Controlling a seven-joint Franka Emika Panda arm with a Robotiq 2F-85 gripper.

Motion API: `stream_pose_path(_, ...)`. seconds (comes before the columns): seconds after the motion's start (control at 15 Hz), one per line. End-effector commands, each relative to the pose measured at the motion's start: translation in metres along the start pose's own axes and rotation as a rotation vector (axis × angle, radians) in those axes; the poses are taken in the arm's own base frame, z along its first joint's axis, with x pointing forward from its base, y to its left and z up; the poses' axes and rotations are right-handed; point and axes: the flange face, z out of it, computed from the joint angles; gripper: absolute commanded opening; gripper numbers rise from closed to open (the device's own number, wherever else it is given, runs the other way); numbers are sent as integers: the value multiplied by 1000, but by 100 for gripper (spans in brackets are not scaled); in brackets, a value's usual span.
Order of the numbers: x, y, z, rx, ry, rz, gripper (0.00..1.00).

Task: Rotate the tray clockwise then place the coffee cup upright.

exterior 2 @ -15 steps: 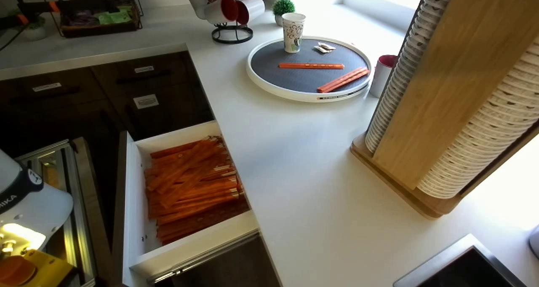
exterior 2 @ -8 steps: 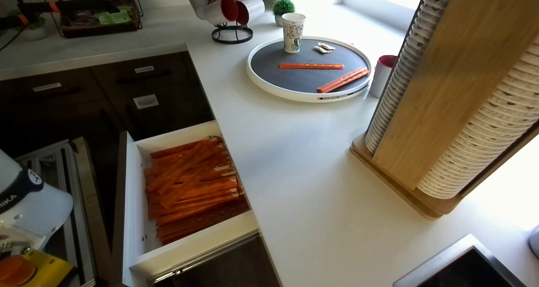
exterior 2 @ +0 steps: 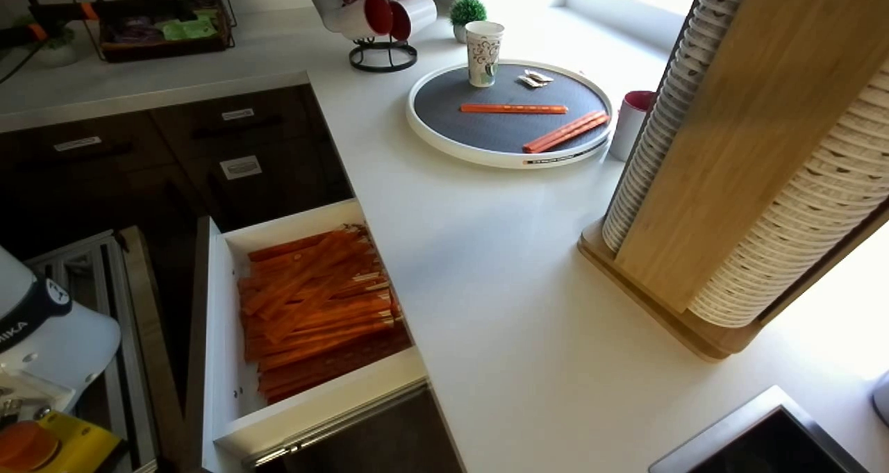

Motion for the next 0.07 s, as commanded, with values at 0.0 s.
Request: stream_pose_path(0.0, -1, 0, -2, 0, -1, 2, 100)
